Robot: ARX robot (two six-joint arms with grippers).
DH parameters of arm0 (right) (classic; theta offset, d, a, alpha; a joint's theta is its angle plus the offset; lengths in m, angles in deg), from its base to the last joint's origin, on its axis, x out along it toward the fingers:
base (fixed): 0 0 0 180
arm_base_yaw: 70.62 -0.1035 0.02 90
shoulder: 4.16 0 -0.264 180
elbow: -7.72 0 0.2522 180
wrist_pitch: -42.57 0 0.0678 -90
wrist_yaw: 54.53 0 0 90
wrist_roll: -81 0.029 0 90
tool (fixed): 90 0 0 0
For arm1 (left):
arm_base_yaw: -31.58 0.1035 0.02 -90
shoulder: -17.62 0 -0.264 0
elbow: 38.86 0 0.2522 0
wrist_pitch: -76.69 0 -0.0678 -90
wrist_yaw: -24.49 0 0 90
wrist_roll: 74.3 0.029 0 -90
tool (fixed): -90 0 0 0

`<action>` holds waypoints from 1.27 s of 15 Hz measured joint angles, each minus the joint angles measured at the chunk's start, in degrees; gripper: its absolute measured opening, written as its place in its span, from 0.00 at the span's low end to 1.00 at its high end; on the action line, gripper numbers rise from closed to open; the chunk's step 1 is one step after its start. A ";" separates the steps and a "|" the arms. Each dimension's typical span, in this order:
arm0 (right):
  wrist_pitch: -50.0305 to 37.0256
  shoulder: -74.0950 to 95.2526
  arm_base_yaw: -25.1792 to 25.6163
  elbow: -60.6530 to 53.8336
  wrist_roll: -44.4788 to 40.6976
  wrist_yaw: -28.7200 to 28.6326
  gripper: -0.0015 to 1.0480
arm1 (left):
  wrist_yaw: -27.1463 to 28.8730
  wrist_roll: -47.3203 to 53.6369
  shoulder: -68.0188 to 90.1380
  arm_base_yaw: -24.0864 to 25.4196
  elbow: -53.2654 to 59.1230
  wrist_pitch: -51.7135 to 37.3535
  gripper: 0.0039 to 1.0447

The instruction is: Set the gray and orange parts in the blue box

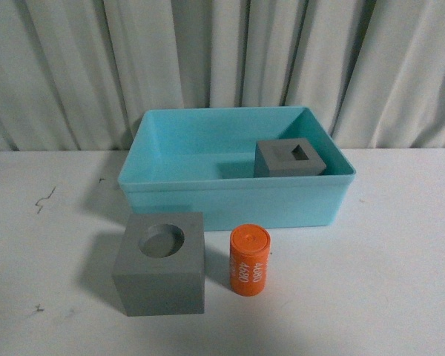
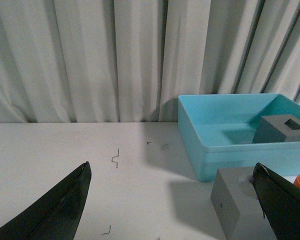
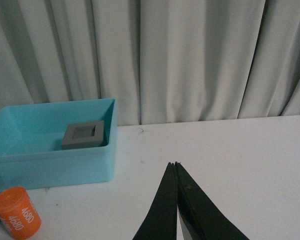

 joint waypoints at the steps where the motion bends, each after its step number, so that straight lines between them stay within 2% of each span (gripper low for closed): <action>1: 1.40 -1.64 0.00 0.00 0.00 0.02 0.02 | 0.00 0.00 0.00 0.00 0.00 0.00 0.94; 2: 5.70 -5.92 0.00 0.00 0.00 0.02 0.02 | 0.00 0.00 0.00 0.00 0.00 0.00 0.94; 3: 15.85 -16.66 0.00 0.20 -0.02 -0.09 0.02 | 0.02 0.00 0.00 0.00 0.00 0.02 0.94; 4: 17.27 -16.50 0.00 0.02 -0.02 -0.02 0.02 | 0.04 0.00 0.00 0.00 0.00 -0.04 0.94; 7: 16.87 -16.63 0.00 0.02 -0.07 -0.07 0.04 | 0.04 0.00 0.00 0.00 0.00 -0.04 0.94; 9: 17.09 -16.61 0.00 0.02 -0.07 -0.09 0.14 | -0.02 0.00 0.00 0.00 0.00 -0.02 0.94; 15: 16.98 -16.61 0.00 0.02 -0.07 -0.07 0.33 | 0.00 0.00 0.00 0.00 0.00 -0.02 0.94; 16: 17.00 -16.61 0.00 0.02 -0.07 -0.07 0.41 | 0.02 -0.13 0.09 -0.02 -0.04 0.37 0.94; 17: 17.00 -16.61 0.02 0.02 -0.07 -0.02 0.54 | 2.93 -6.69 8.24 -2.36 -6.40 15.61 0.94; 18: 16.94 -16.61 0.00 0.02 -0.07 -0.11 0.64 | 5.79 -14.34 20.39 -6.38 -12.35 21.88 0.94; 19: 17.00 -16.61 0.00 0.02 -0.04 -0.09 0.75 | 8.04 -20.74 29.14 -10.23 -15.39 18.43 0.94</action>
